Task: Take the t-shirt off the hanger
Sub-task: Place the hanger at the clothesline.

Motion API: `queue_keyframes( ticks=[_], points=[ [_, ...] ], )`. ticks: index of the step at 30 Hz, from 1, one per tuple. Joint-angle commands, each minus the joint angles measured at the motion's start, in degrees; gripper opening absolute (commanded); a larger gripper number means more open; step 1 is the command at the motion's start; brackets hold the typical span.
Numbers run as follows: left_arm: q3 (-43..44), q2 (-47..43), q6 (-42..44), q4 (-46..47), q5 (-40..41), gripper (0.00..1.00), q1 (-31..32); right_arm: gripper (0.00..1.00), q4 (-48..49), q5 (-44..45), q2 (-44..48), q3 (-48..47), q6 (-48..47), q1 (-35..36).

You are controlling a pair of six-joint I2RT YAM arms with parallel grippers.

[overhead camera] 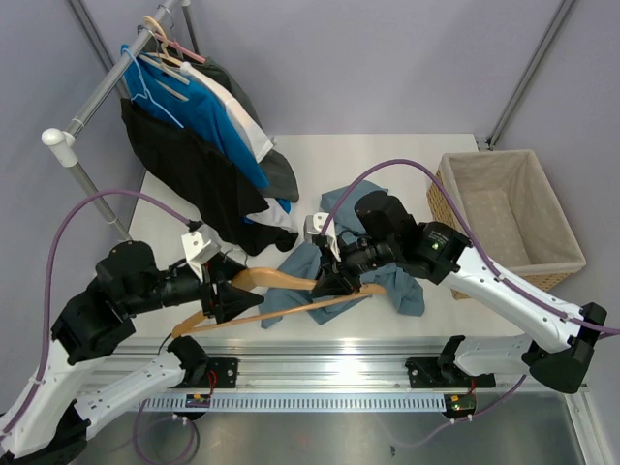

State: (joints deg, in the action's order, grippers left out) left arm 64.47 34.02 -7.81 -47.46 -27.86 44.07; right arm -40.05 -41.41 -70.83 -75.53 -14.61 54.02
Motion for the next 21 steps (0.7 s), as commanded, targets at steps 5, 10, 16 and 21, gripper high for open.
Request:
queue_keyframes(
  ticks=[5,10,16,21],
  points=[
    [8.39,-1.15,-4.31,6.06,11.06,0.91,-0.13,0.0,9.2,9.94,6.93,2.75,5.21,-0.14],
    [10.32,-2.12,-7.12,5.98,21.78,0.99,-0.13,0.0,9.47,13.0,7.98,1.62,6.52,-0.14],
    [13.57,-3.17,-8.97,6.07,24.61,0.99,-0.13,0.0,11.31,20.2,6.32,-1.72,6.79,-0.14],
    [15.77,-4.66,-9.41,6.07,19.0,0.99,-0.13,0.0,15.26,24.35,3.77,-6.11,7.49,-0.14]
  ],
)
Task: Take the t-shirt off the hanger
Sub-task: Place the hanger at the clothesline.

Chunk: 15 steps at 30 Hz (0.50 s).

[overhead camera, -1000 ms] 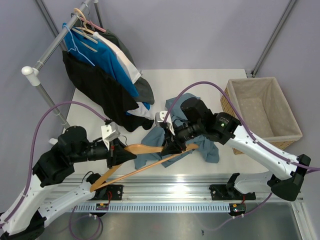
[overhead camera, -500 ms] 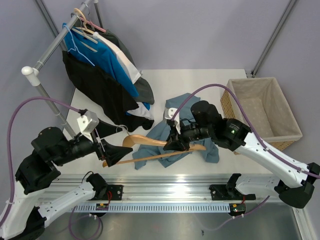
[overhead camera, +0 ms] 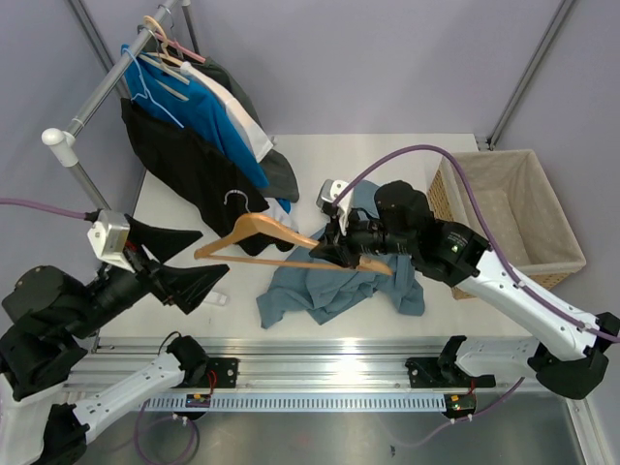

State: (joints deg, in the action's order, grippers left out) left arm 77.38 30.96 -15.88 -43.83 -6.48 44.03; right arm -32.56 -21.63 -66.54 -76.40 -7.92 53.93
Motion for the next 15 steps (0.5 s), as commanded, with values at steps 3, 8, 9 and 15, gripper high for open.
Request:
queue_keyframes(
  ticks=[3,8,9,15],
  points=[
    [3.47,-3.18,-1.79,2.44,-4.94,0.99,-0.09,0.0,8.65,4.75,-4.71,-10.94,1.24,-0.06],
    [3.13,-5.64,-1.53,2.35,-3.72,0.99,-0.09,0.0,9.88,6.07,-14.9,-22.28,2.12,-0.06],
    [2.86,-6.26,-1.18,2.44,-3.45,0.99,-0.09,0.0,9.71,6.24,-16.32,-23.95,1.95,0.03],
    [1.45,-8.19,-0.65,2.35,-3.1,0.99,-0.09,0.0,9.61,5.02,-26.08,-36.53,2.65,-0.06]
  ],
)
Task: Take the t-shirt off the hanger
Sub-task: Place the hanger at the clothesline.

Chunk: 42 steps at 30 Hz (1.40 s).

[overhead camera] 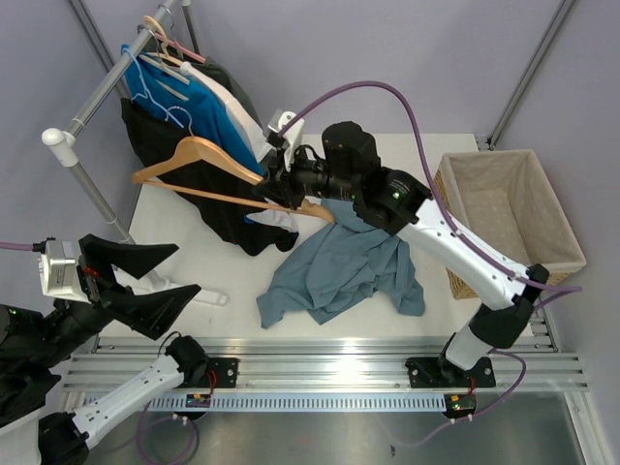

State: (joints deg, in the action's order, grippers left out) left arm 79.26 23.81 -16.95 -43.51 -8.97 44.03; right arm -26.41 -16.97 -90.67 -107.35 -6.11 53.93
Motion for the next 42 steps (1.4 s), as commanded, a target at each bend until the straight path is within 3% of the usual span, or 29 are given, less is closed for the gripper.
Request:
queue_keyframes(
  ticks=[1,5,16,30,42],
  points=[
    [-0.6,-1.75,0.69,2.02,-0.52,0.99,-0.09,0.0,4.08,0.53,-2.75,-6.89,1.01,0.03],
    [-1.74,-3.68,1.39,2.02,0.79,0.99,-0.09,0.0,11.27,0.45,-4.42,-6.03,1.54,-0.06],
    [-7.02,-9.31,0.86,1.93,3.96,0.99,-0.09,0.0,16.21,-2.01,-8.46,-11.39,0.84,-0.05],
    [-9.21,-12.83,2.44,-0.26,10.62,0.99,-0.09,0.0,10.6,-3.42,-23.4,-30.62,3.29,0.03],
    [-11.41,-12.91,4.56,-1.41,14.95,0.99,-0.09,0.0,15.6,-1.49,-32.81,-37.66,3.21,0.12]
  ],
)
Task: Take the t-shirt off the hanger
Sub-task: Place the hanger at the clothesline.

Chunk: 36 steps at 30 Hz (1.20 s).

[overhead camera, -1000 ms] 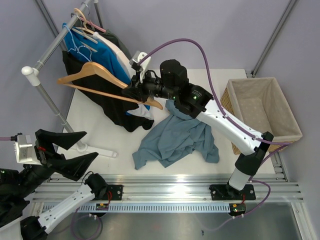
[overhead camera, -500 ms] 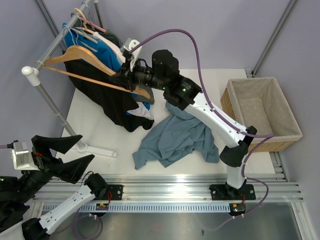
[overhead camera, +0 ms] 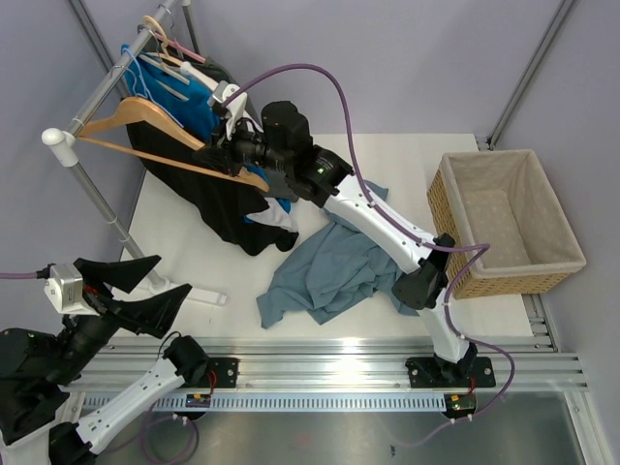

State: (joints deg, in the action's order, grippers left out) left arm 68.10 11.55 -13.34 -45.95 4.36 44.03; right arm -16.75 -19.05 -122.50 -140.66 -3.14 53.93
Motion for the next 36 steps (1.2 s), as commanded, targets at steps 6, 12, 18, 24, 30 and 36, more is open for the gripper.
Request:
queue_keyframes(
  ticks=[6,12,18,24,30,36],
  points=[
    [-0.6,-1.09,0.51,1.04,1.35,0.99,-0.09,0.0,9.98,0.5,-5.29,-6.81,0.24,0.12],
    [-0.33,-2.5,-1.07,1.04,-1.63,0.99,-0.09,0.0,13.06,0.5,-9.42,-9.98,0.16,0.65],
    [-0.15,-3.9,-0.89,1.04,-2.34,0.99,-0.09,0.0,14.81,1.21,-12.5,-12.97,-0.99,1.79],
    [-0.68,-5.31,-2.04,1.13,-4.1,0.99,-0.09,0.0,18.51,2.96,-15.13,-13.32,-1.26,2.67],
    [-0.42,-5.49,-2.48,1.13,-6.91,0.99,-0.09,0.0,20.27,3.84,-17.77,-15.96,-0.99,3.63],
    [-0.68,-6.54,-2.56,1.04,-7.26,0.99,-0.09,0.0,21.68,5.42,-18.48,-15.35,-2.31,4.95]
  ],
)
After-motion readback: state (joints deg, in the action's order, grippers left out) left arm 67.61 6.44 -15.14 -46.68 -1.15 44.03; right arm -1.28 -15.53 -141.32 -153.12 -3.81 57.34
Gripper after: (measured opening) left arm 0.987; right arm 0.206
